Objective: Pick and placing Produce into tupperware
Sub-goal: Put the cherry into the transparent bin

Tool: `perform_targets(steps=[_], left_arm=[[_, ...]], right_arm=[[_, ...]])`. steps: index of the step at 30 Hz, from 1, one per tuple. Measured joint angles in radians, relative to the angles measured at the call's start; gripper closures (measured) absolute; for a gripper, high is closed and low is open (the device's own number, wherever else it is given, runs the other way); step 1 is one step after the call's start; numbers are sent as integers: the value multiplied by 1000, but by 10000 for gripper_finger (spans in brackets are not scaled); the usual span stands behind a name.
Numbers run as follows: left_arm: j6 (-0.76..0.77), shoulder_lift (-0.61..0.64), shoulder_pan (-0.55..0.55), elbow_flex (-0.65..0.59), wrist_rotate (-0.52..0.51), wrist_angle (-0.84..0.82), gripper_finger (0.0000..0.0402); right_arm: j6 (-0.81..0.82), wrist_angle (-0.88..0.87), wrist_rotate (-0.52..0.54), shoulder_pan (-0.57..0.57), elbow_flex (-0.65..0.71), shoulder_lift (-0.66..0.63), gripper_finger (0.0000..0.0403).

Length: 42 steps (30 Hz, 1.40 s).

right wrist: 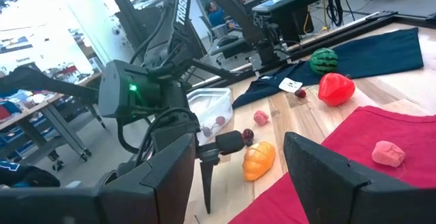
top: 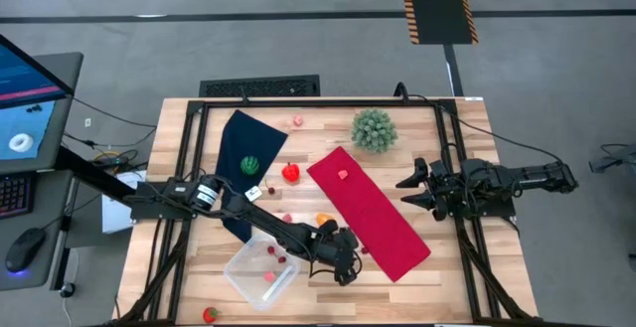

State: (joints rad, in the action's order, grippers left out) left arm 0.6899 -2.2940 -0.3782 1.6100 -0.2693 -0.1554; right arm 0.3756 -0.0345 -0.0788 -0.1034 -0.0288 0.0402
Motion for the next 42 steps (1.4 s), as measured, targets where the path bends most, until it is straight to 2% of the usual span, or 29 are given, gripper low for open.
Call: perform_targets(steps=[22,26,32,38,42], left_arm=[[-15,-35,23,2,36,52,291],[-15,-37,24,2,34,49,319],[-14,-39,25,1,32,44,393],[-16,-35,24,1,11,28,400],[-82,-13,11,-3,-41,-1,401]], right_arm=[[0,0,0,0,0,0,154],[0,0,0,0,0,0,154],[0,0,0,0,0,0,154],[0,0,0,0,0,0,154],[0,0,0,0,0,0,154]])
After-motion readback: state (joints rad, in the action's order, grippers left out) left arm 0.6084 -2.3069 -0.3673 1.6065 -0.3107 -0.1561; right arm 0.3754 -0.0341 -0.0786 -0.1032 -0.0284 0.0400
